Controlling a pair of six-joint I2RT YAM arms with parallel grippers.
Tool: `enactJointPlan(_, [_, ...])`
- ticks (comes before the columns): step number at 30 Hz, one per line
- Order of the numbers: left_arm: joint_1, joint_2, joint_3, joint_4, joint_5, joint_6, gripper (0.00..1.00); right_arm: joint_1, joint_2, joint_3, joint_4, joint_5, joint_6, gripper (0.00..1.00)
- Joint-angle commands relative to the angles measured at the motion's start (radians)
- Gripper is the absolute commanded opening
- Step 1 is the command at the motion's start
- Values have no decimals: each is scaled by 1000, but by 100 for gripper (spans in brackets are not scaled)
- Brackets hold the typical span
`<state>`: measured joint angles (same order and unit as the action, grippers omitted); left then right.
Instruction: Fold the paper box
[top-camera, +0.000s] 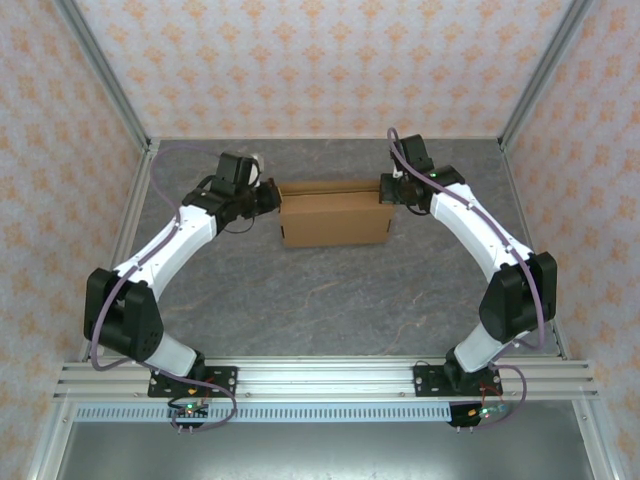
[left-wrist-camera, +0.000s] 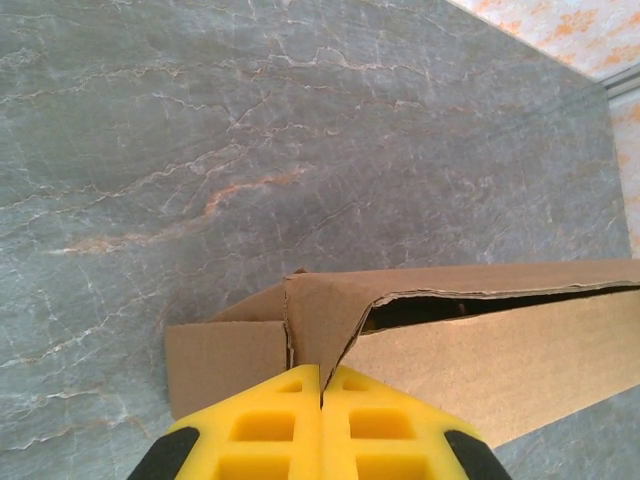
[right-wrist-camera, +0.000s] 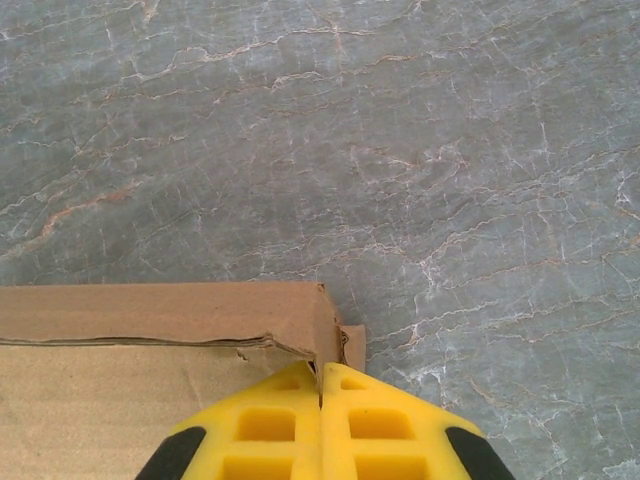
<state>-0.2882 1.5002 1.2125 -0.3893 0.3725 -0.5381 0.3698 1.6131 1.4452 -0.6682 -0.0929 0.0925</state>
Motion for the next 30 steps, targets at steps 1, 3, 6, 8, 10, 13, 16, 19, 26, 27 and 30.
enactJointPlan(1, [1,-22,-39,-46,-61,42,0,1,12,-20,-111,23,-6,0])
enactJointPlan(3, [0,-24,-46,-48,-74,47,0,0,12,-15,-114,30,-8,0])
enactJointPlan(6, [1,-29,-49,-46,-78,52,0,-2,12,-5,-118,30,-9,0])
enactJointPlan(8, [1,-31,-50,-46,-81,52,0,-6,10,-1,-122,29,-8,0])
enactJointPlan(10, [1,-32,-54,-48,-87,53,0,-11,8,2,-123,27,-10,0])
enactJointPlan(13, [1,-30,-57,-48,-96,57,0,-19,8,8,-128,22,-18,0])
enactJointPlan(16, [0,-28,-60,-44,-92,58,0,-21,4,2,-127,16,-20,0])
enactJointPlan(19, [0,-26,-67,-40,-93,64,0,-20,7,-9,-122,10,-22,0])
enactJointPlan(26, [-20,-44,-94,-19,-115,98,0,-17,-32,-91,-42,12,-42,0])
enactJointPlan(27, [-26,-51,-101,-8,-118,103,0,-16,-40,-106,-25,13,-43,0])
enactJointPlan(30, [-48,-61,-115,9,-140,123,0,-11,-65,-143,24,13,-46,0])
